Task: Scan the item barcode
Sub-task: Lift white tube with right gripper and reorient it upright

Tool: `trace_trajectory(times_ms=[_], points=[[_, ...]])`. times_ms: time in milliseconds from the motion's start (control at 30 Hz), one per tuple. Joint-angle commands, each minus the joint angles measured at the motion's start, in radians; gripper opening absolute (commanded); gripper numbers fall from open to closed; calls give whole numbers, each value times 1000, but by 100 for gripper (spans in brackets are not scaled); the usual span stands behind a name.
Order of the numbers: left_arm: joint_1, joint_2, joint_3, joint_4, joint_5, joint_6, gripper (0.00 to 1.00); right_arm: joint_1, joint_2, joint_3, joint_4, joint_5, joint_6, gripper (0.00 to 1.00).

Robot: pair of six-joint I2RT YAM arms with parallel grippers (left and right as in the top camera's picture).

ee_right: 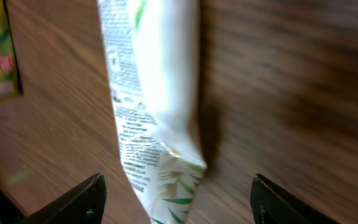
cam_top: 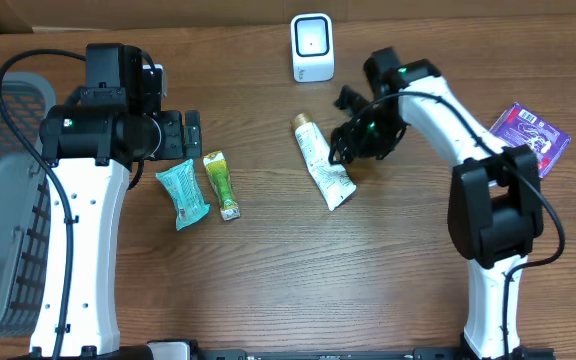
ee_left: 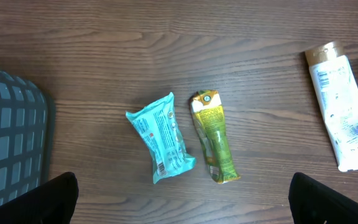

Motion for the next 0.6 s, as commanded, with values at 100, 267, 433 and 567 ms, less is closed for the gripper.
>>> trace_trajectory(times_ms=[100, 267, 433, 567], points=[[0, 6, 12, 0, 8, 2, 100, 59, 47, -13, 5, 11, -47, 77], [0, 6, 12, 0, 8, 2, 100, 101, 88, -13, 11, 97, 34, 79], [0, 6, 12, 0, 8, 2, 100, 131, 125, -14, 31, 161, 196, 79], [0, 6, 12, 0, 8, 2, 99, 136, 143, -14, 75, 176, 368, 69]])
